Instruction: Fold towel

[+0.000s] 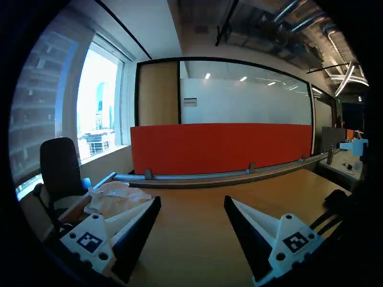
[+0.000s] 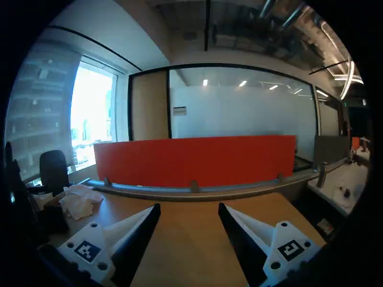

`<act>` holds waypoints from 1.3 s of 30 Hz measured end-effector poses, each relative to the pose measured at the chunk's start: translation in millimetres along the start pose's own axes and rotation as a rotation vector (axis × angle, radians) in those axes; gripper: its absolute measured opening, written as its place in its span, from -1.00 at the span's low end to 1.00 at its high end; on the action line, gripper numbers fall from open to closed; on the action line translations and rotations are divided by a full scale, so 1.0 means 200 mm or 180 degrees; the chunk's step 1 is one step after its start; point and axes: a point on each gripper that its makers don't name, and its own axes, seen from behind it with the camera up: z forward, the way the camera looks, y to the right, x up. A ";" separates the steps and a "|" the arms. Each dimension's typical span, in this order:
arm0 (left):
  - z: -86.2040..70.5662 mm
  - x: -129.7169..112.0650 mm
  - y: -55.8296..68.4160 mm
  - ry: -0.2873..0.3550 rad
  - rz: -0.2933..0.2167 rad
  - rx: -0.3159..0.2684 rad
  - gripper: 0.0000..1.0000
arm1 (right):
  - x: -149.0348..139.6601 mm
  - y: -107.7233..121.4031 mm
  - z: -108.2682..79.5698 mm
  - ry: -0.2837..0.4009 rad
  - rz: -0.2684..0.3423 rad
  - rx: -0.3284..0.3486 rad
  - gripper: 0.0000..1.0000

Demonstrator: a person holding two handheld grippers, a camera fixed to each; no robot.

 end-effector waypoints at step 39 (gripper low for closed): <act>0.01 -0.46 -0.07 0.0388 0.0129 0.0093 0.96 | -0.09 0.04 -0.06 0.0127 0.0015 -0.0206 0.87</act>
